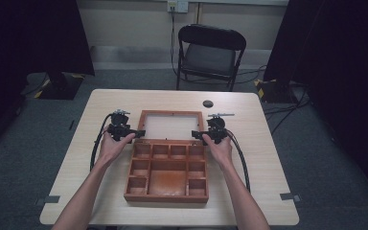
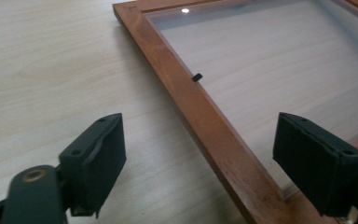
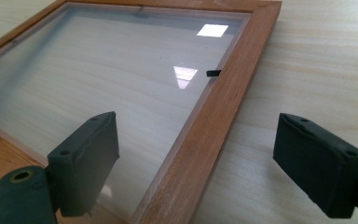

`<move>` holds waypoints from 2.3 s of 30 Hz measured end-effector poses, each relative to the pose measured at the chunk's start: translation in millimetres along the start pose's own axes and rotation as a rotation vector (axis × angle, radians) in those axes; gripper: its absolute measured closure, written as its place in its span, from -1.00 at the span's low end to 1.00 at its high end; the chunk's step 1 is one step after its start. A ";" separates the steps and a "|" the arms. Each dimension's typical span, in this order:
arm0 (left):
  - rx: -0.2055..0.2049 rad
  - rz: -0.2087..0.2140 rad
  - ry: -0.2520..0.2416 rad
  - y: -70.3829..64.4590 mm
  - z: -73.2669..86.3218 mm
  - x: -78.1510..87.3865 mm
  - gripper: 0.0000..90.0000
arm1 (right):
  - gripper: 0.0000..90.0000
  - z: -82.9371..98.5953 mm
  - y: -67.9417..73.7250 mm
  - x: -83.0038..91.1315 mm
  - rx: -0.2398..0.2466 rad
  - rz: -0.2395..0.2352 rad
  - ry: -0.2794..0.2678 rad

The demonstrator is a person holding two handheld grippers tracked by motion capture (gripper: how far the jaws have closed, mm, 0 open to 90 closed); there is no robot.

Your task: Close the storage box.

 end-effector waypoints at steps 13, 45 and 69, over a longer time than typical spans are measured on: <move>0.000 0.072 -0.010 -9.6 -2.5 -5.3 -0.54 | -0.70 6.0 13.4 -15.0 -0.117 -0.134 0.064; 0.083 0.163 -0.028 -8.2 -3.0 -14.3 -0.62 | -0.45 -1.6 9.3 -11.9 -0.112 -0.210 0.043; -0.028 0.114 -0.055 -16.5 -20.9 -2.3 -0.52 | -0.15 -17.2 15.5 8.9 -0.046 -0.211 -0.059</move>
Point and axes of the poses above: each handheld gripper's, and its own axes: x roughly backward along the jaws, z roughly out of its underside, y roughly to its left, the point moved 8 cm from there along -x, roughly forward along the jaws, and after that the axes turned 12 degrees about -x, right-handed, at the moved point
